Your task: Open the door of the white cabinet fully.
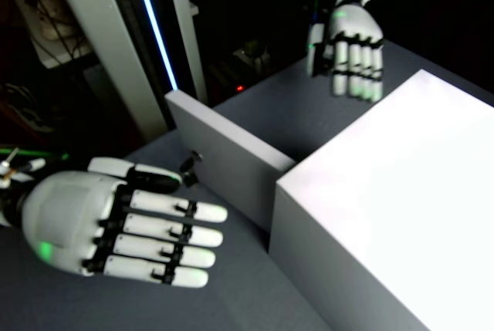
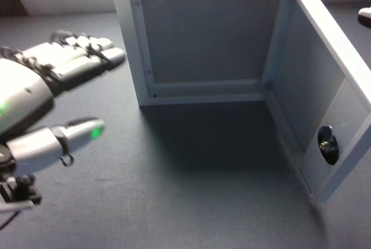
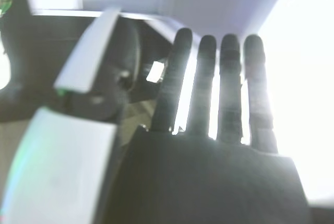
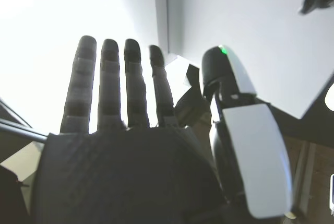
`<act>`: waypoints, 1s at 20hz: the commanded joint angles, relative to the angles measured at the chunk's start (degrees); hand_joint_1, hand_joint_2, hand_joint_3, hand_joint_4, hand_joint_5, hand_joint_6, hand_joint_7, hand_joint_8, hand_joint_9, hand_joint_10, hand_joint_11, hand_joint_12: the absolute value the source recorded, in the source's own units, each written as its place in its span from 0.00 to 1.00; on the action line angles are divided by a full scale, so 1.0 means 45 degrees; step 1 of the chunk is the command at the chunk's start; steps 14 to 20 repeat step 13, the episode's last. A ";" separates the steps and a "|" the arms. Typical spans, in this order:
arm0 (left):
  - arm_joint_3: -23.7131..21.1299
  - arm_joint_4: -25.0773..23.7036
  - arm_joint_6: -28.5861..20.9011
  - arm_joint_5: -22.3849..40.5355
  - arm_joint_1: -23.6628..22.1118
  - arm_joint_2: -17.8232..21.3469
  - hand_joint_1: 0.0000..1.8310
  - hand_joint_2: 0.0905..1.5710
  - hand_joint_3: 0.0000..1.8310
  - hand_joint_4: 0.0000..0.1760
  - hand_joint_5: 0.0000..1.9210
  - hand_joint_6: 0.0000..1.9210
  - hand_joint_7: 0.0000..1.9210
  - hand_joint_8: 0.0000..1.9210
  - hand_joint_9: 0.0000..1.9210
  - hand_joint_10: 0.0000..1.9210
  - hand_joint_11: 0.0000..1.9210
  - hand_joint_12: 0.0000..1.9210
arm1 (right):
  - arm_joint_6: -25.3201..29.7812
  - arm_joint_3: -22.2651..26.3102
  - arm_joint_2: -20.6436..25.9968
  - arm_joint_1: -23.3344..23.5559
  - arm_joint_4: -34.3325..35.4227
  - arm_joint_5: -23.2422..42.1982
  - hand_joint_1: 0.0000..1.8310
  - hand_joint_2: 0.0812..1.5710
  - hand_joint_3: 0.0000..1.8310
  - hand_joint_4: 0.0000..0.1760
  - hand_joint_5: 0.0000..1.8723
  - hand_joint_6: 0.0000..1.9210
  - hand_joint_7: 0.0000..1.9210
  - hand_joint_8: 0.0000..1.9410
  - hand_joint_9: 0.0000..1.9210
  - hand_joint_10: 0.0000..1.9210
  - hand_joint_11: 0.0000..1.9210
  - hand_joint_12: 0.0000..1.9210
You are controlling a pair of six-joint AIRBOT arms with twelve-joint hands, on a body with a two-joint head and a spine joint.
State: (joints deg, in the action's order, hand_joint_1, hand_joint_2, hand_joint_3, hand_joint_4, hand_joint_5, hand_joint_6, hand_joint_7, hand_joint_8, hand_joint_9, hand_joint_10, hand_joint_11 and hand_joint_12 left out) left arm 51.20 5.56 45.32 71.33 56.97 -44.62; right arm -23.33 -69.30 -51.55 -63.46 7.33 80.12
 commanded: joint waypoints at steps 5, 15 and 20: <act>0.0284 0.2078 0.0644 0.3562 0.0197 -0.0079 0.26 0.88 0.00 0.00 0.07 0.00 0.07 0.00 0.05 0.00 0.00 0.11 | 0.0086 0.0044 0.0033 0.0079 0.0709 0.2176 0.35 0.85 0.00 0.09 0.15 0.00 0.13 0.00 0.10 0.00 0.07 0.02; 0.0505 0.2301 -0.0710 0.5372 0.0498 -0.0294 0.28 0.80 0.00 0.00 0.07 0.01 0.07 0.01 0.06 0.01 0.03 0.01 | 0.0084 0.0519 0.0054 0.0079 0.0816 0.4431 0.38 0.86 0.00 0.00 0.16 0.00 0.20 0.00 0.21 0.01 0.19 0.04; 0.0505 0.2301 -0.0710 0.5372 0.0498 -0.0294 0.28 0.80 0.00 0.00 0.07 0.01 0.07 0.01 0.06 0.01 0.03 0.01 | 0.0084 0.0519 0.0054 0.0079 0.0816 0.4431 0.38 0.86 0.00 0.00 0.16 0.00 0.20 0.00 0.21 0.01 0.19 0.04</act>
